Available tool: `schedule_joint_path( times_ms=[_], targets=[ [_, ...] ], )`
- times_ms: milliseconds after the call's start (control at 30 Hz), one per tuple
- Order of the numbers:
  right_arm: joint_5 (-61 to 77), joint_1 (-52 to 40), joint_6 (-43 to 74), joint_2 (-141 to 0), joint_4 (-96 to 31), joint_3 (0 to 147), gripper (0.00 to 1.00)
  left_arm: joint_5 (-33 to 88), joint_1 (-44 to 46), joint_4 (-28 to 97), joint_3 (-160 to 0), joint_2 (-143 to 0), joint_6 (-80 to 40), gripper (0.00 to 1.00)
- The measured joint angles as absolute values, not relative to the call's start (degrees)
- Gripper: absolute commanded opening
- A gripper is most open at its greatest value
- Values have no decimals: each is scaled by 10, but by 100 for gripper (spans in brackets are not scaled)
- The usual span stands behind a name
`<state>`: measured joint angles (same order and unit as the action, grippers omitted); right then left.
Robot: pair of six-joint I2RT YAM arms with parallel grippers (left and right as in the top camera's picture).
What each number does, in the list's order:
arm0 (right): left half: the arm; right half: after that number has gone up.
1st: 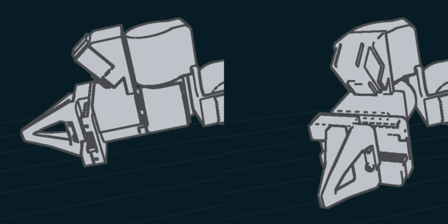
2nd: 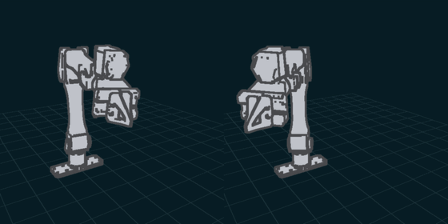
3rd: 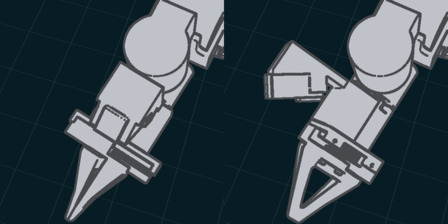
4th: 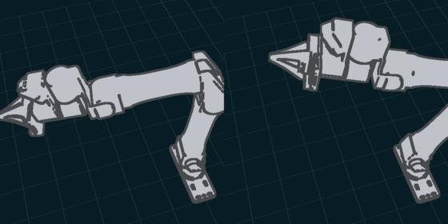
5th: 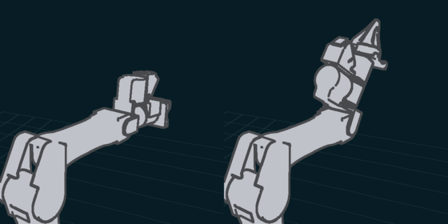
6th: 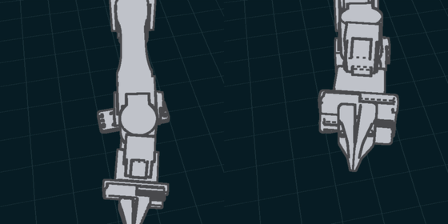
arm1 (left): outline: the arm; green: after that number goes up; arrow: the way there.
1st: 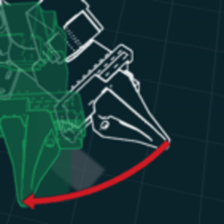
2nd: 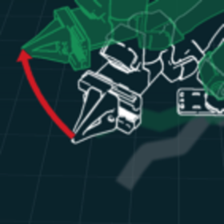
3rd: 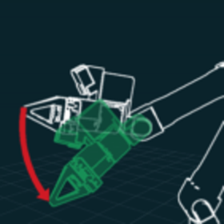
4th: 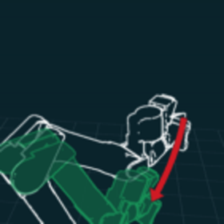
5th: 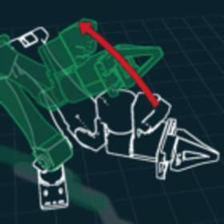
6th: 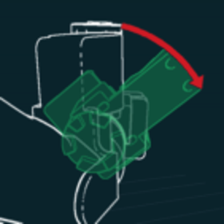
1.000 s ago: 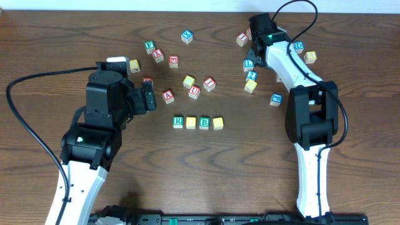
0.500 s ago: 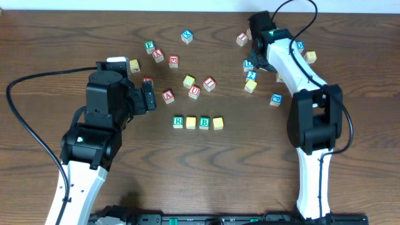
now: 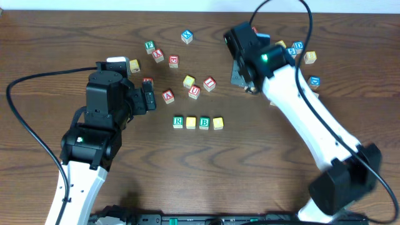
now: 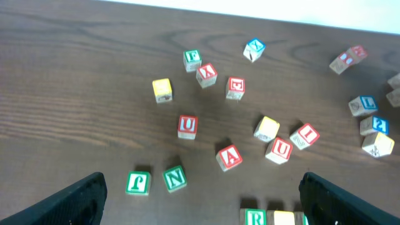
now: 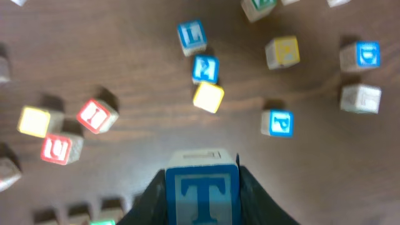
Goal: Spell out ROBOT
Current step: 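Lift the T block and carry it toward the letter row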
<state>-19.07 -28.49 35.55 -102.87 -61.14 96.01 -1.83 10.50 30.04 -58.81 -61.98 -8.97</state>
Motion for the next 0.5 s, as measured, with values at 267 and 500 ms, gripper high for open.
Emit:
schedule_joint_path(
  times_ms=[267, 500],
  targets=[
    [-163, -330, 388, -917, -464, 669, 1, -18, 105, 300, -588, -620, -90, 96],
    [-152, -350, 430, -917, -383, 592, 1, -18, 105, 300, -588, -620, -90, 96]
  ],
)
